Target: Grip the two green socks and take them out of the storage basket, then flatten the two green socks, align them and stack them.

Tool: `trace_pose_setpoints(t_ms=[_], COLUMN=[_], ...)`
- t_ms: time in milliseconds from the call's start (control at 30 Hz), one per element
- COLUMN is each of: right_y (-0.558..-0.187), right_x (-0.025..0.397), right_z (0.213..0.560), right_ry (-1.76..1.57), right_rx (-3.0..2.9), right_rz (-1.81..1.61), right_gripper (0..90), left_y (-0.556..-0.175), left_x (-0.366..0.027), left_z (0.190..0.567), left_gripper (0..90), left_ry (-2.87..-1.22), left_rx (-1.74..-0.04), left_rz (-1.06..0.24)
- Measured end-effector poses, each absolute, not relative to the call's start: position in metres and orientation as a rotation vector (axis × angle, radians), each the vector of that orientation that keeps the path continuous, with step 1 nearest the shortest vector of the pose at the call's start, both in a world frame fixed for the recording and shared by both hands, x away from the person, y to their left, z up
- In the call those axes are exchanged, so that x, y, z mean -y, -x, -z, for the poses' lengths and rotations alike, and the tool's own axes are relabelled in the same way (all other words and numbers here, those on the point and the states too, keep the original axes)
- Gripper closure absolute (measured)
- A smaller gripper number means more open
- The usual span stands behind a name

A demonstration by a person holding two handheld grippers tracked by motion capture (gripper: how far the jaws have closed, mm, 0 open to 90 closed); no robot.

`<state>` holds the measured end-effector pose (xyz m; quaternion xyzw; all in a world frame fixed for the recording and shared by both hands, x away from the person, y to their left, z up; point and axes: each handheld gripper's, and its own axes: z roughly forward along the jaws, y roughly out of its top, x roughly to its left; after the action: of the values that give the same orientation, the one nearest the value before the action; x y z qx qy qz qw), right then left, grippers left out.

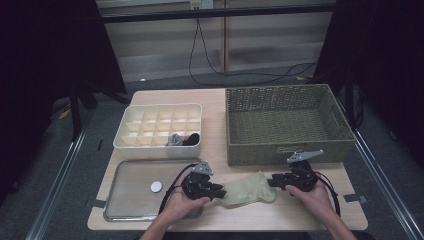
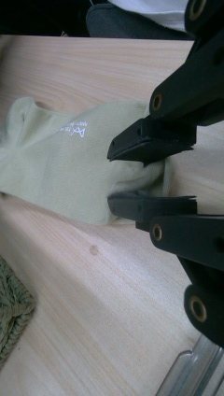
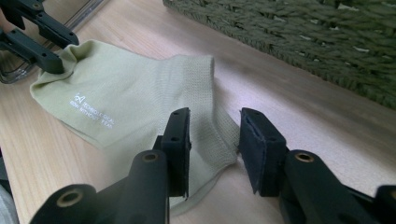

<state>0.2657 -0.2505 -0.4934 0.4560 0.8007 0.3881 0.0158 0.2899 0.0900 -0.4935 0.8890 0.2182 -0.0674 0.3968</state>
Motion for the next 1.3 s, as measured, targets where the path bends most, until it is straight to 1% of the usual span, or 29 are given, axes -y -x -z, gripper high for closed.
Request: trace_pose_setpoints(t_ms=[300,333,400,500,600,733,867,933,1000,1100,1300], right_y=[-0.264,-0.264,-0.264,-0.264,-0.265,-0.264,-0.264,-0.265,-0.266,-0.266,-0.266], right_x=[0.243,0.243,0.242,0.242,0.241,0.24,0.24,0.241,0.241,0.242,0.243], right_z=[0.496,0.496,0.496,0.496,0.497,0.496,0.496,0.495,0.494,0.493,0.489], right_ry=[-1.381,-1.386,-1.39,-1.402,-1.398,-1.409,-1.422,-1.432,-1.435,-1.44,-1.419], right_rx=[-2.524,-2.522,-2.515,-2.51,-2.518,-2.527,-2.533,-2.533,-2.526,-2.518,-2.51], right_rz=[-1.138,-1.138,-1.132,-1.125,-1.126,-1.132,-1.162,-1.174,-1.194,-1.229,-1.277], right_gripper=[64.0,65.2,70.3,76.0,79.1,82.5,83.9,84.5,84.9,85.3,85.8], left_y=[-0.29,-0.289,-0.289,-0.29,-0.291,-0.294,-0.295,-0.297,-0.299,-0.3,-0.306], left_x=[-0.089,-0.089,-0.089,-0.09,-0.088,-0.087,-0.083,-0.078,-0.072,-0.061,-0.037], left_z=[0.494,0.494,0.494,0.493,0.492,0.485,0.476,0.473,0.473,0.475,0.479], left_gripper=[70.6,70.3,69.8,66.6,58.4,56.1,55.5,57.3,63.7,69.5,76.0], left_ry=[-2.274,-2.265,-2.25,-2.243,-2.225,-2.192,-2.177,-2.167,-2.166,-2.201,-2.204], left_rx=[-0.532,-0.541,-0.548,-0.558,-0.581,-0.607,-0.587,-0.582,-0.56,-0.527,-0.493], left_rz=[0.192,0.193,0.199,0.193,0.175,0.142,0.119,0.103,0.125,0.127,0.164])
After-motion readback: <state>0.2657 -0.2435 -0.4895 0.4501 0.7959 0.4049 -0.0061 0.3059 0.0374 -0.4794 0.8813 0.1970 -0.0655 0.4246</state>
